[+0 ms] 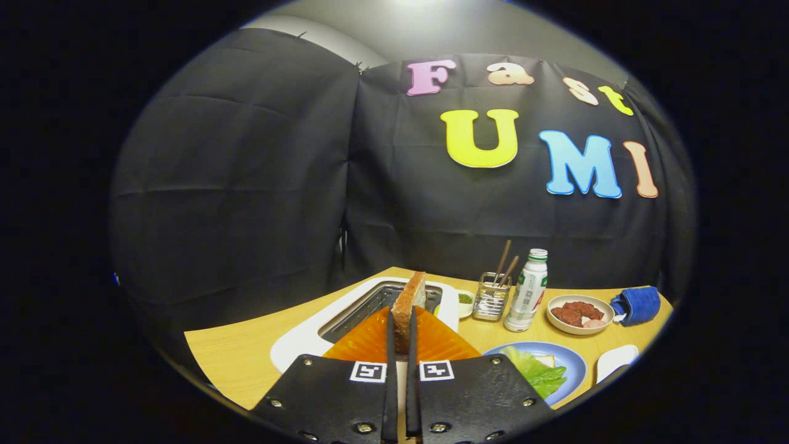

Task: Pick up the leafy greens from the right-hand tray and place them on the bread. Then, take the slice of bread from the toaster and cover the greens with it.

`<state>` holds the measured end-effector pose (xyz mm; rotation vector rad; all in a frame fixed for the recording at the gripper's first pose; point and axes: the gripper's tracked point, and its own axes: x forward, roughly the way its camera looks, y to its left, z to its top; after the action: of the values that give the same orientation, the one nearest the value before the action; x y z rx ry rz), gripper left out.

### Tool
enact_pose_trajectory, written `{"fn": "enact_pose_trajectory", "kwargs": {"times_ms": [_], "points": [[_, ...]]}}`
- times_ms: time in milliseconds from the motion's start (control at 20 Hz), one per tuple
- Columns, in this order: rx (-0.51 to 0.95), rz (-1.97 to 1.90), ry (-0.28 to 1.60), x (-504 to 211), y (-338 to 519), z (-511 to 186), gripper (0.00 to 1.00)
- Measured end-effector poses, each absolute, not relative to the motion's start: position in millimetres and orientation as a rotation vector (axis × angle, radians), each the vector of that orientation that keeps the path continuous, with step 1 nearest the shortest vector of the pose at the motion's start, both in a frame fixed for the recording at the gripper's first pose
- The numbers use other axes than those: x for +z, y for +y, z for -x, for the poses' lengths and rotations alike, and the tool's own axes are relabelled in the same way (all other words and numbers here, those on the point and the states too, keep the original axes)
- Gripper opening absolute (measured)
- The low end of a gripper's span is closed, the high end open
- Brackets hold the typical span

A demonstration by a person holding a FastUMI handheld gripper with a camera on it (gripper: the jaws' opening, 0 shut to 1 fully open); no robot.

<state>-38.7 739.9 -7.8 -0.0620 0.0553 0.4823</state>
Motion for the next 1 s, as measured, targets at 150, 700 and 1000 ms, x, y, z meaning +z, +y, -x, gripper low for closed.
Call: {"fn": "enact_pose_trajectory", "kwargs": {"times_ms": [150,700,1000], "points": [[0.486,0.042,0.070,-7.9,739.6,37.3,0.05],[0.501,0.016,0.036,16.2,736.0,44.4,0.05],[0.510,-0.043,-0.002,46.3,724.1,49.4,0.05]]}}
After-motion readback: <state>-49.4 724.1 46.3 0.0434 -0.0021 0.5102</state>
